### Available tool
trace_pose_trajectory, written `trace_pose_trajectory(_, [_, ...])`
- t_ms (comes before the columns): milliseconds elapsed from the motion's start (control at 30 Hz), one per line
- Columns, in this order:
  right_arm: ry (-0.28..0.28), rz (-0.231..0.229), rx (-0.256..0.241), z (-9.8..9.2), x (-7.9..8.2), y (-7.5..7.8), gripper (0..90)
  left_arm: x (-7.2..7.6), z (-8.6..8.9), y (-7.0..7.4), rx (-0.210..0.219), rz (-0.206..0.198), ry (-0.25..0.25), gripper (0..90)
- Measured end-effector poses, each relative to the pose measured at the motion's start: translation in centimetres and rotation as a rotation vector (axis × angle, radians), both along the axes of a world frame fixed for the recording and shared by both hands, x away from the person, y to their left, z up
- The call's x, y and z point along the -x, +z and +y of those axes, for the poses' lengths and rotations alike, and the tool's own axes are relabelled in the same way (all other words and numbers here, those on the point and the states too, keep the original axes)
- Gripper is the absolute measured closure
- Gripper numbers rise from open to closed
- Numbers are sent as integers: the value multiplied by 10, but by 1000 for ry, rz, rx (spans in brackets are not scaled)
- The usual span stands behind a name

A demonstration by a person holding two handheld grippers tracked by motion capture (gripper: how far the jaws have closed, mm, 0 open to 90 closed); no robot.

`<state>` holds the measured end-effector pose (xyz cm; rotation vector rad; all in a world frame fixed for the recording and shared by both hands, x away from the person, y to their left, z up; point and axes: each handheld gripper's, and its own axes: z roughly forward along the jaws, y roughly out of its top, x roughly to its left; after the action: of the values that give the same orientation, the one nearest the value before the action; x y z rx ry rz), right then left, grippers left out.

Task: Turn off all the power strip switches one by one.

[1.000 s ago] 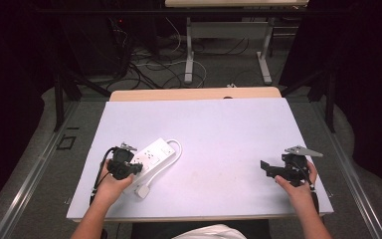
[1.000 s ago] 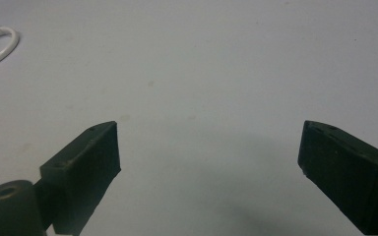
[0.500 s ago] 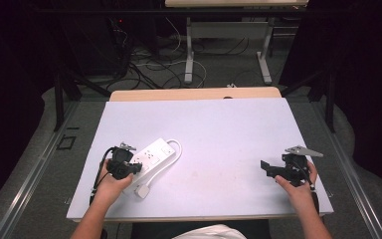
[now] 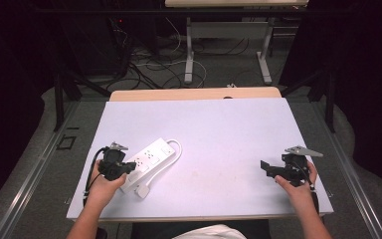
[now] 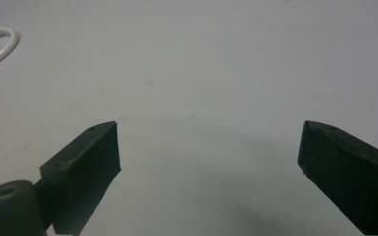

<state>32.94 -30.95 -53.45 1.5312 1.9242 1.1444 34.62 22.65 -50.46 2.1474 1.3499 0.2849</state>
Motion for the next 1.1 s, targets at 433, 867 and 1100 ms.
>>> trace_pose_trajectory(433, [2,1,1,-1,0,0,86,6,19,8,19,-23,36,898])
trace_pose_trajectory(867, [-1,-3,1,0,0,0,86,18,27,9,23,-32,39,898])
trace_pose_trajectory(1100, [3,-3,2,-1,-1,0,86,24,25,3,11,-19,19,898])
